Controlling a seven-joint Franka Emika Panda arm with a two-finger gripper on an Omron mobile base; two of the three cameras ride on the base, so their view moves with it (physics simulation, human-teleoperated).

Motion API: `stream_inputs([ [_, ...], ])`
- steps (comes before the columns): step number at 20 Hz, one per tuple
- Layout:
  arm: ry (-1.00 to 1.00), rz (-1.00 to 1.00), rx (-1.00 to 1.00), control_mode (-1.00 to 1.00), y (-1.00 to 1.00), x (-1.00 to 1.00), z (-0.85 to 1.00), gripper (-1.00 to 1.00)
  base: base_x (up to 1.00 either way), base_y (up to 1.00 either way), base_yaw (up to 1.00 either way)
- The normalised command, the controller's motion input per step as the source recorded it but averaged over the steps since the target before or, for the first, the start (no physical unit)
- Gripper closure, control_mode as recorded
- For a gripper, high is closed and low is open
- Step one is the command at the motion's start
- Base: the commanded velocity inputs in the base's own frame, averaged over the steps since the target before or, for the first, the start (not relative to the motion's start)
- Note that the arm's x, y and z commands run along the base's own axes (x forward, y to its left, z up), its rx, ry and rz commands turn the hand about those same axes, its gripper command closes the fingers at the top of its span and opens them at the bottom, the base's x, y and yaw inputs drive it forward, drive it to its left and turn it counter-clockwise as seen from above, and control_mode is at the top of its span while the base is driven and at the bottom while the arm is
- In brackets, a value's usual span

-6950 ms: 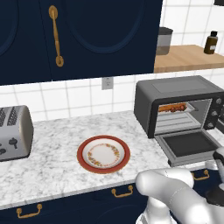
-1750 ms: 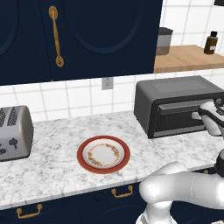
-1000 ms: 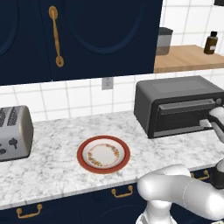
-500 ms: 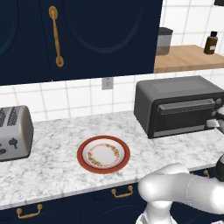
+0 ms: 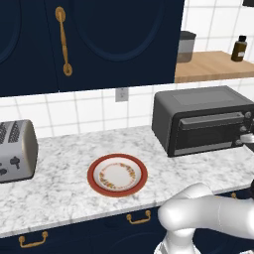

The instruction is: Pick up the kebab skewer and baguette bread, and place them inside the toaster oven. Close the toaster oven door and start by setting the timer.

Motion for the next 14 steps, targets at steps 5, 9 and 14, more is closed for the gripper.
stream_inputs([
  [5, -0.09, 0.00, 0.08, -1.00, -0.01, 0.01, 0.00, -1.00, 0.00, 0.00, 0.00],
  [9, -0.15, 0.02, 0.18, -1.00, -0.06, 0.00, 0.00, -1.00, 0.00, 0.00, 0.00],
  [14, -0.08, 0.00, 0.13, -1.00, 0.00, 0.03, 0.13, -1.00, 0.00, 0.00, 0.00],
])
